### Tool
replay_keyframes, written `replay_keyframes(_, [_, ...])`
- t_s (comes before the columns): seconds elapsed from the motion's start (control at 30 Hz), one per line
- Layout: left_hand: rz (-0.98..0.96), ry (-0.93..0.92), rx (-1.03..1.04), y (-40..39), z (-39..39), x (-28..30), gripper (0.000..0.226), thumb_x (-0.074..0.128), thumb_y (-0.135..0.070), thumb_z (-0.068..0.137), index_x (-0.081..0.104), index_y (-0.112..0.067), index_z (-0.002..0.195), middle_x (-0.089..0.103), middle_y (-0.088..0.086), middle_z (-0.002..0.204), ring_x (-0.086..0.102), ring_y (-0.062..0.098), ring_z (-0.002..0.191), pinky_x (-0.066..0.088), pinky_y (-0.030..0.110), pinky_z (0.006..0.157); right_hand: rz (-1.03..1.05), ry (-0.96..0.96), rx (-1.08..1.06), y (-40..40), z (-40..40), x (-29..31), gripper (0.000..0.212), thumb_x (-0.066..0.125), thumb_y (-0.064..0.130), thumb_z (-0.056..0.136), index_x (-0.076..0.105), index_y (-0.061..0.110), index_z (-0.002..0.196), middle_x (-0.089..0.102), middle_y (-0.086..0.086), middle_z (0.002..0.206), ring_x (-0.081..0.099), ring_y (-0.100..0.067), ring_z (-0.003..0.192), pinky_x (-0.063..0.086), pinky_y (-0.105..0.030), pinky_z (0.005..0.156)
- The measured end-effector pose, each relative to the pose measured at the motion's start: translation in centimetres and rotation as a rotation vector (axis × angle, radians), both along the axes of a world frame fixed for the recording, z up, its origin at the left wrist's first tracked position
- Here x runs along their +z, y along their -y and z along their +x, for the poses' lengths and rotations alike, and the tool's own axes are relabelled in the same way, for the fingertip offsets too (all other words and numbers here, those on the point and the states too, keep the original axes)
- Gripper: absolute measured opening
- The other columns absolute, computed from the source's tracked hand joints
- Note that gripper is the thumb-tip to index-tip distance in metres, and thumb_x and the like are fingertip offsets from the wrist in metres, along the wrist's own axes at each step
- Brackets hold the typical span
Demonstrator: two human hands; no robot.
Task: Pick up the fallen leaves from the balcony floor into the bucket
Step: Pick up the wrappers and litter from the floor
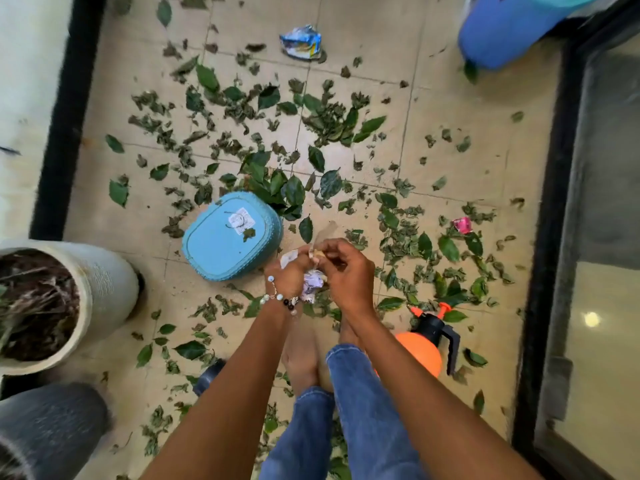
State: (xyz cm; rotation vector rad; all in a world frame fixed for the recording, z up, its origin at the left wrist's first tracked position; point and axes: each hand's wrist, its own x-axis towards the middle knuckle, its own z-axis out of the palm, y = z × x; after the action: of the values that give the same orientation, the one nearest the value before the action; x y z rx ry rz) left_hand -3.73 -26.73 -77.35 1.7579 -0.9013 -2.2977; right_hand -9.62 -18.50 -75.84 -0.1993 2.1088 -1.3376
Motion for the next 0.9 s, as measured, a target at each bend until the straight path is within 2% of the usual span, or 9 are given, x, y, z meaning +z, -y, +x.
replay_keyframes(0.1, [0.187, -0.008, 0.046, -1.1, -2.6, 2.7, 0.025, 0.044, 0.003, 0.085, 0.066, -0.001, 0.095, 0.065, 0.019, 0.086, 0.065, 0.027, 0.068, 0.055, 0.028, 0.057, 0.018, -0.189, -0.023, -0.6, -1.5, 2.2, 0.017, 0.068, 0.001, 0.08, 0.074, 0.015, 0.088, 0.072, 0.007, 0.087, 0.067, -0.014, 0.082, 0.055, -0.036, 0.075])
replay_keyframes(0.27, [0.288, 0.03, 0.086, -2.5, -7.1, 4.3, 0.032, 0.059, -0.024, 0.091, 0.056, -0.002, 0.114, 0.062, 0.018, 0.098, 0.065, 0.027, 0.076, 0.057, 0.03, 0.066, 0.1, -0.306, 0.009, -2.5, -5.1, 3.6, 0.025, 0.054, -0.008, 0.086, 0.073, 0.002, 0.098, 0.06, -0.009, 0.1, 0.058, -0.019, 0.09, 0.043, -0.015, 0.08])
replay_keyframes(0.37, [0.244, 0.087, 0.019, -3.4, -10.5, 4.5, 0.04, 0.073, -0.03, 0.083, 0.06, 0.003, 0.102, 0.064, 0.02, 0.091, 0.065, 0.028, 0.071, 0.056, 0.032, 0.061, 0.132, -0.325, 0.021, -4.1, -7.6, 3.9, 0.031, 0.051, -0.008, 0.085, 0.073, 0.002, 0.104, 0.065, -0.011, 0.1, 0.061, -0.023, 0.09, 0.042, -0.017, 0.078])
replay_keyframes(0.57, [0.021, 0.28, -0.215, -5.8, -18.4, 4.2, 0.033, 0.079, -0.018, 0.08, 0.056, 0.005, 0.074, 0.064, 0.016, 0.07, 0.062, 0.024, 0.056, 0.055, 0.037, 0.058, 0.088, -0.159, -0.14, -8.1, -14.2, 3.6, 0.018, 0.059, 0.014, 0.09, 0.074, 0.01, 0.099, 0.073, -0.004, 0.099, 0.066, -0.018, 0.093, 0.05, -0.025, 0.08])
replay_keyframes(0.63, [-0.043, 0.276, -0.306, -6.0, -21.0, 3.2, 0.033, 0.083, -0.02, 0.073, 0.059, 0.003, 0.074, 0.066, 0.016, 0.071, 0.063, 0.023, 0.054, 0.053, 0.035, 0.051, 0.068, 0.006, -0.309, -9.0, -16.7, 2.5, 0.014, 0.062, 0.018, 0.093, 0.073, 0.011, 0.097, 0.072, -0.004, 0.1, 0.064, -0.014, 0.095, 0.05, -0.023, 0.082])
replay_keyframes(0.7, [-0.102, 0.257, -0.394, -5.7, -23.0, 1.7, 0.046, 0.086, -0.025, 0.063, 0.064, 0.011, 0.083, 0.068, 0.024, 0.08, 0.067, 0.031, 0.061, 0.054, 0.045, 0.055, 0.067, 0.149, -0.524, -10.2, -19.3, 0.4, 0.01, 0.063, 0.016, 0.093, 0.072, 0.013, 0.094, 0.07, -0.003, 0.1, 0.063, -0.013, 0.095, 0.049, -0.016, 0.077])
replay_keyframes(0.77, [-0.185, 0.257, -0.458, -5.1, -24.5, -0.8, 0.049, 0.083, -0.025, 0.064, 0.067, 0.012, 0.091, 0.068, 0.025, 0.081, 0.068, 0.034, 0.063, 0.054, 0.05, 0.057, 0.196, 0.202, -0.64, -12.4, -22.2, -2.9, 0.009, 0.063, 0.014, 0.092, 0.071, 0.01, 0.096, 0.07, -0.006, 0.099, 0.062, -0.014, 0.089, 0.042, -0.006, 0.062])
replay_keyframes(0.8, [-0.215, 0.264, -0.465, -4.9, -25.1, -1.6, 0.035, 0.08, -0.021, 0.07, 0.069, 0.009, 0.085, 0.066, 0.02, 0.071, 0.065, 0.03, 0.055, 0.052, 0.045, 0.056, 0.313, 0.197, -0.644, -13.6, -23.5, -5.0, 0.01, 0.063, 0.012, 0.092, 0.071, 0.007, 0.097, 0.07, -0.009, 0.099, 0.061, -0.016, 0.088, 0.04, -0.008, 0.059])
replay_keyframes(0.9, [-0.186, 0.285, -0.459, -4.1, -26.6, -5.4, 0.02, 0.065, -0.009, 0.084, 0.064, -0.001, 0.065, 0.057, 0.008, 0.047, 0.053, 0.022, 0.038, 0.047, 0.032, 0.05, 0.594, 0.196, -0.581, -17.0, -26.6, -11.5, 0.013, 0.061, 0.009, 0.09, 0.072, 0.005, 0.097, 0.071, -0.015, 0.102, 0.066, -0.03, 0.097, 0.049, -0.025, 0.078])
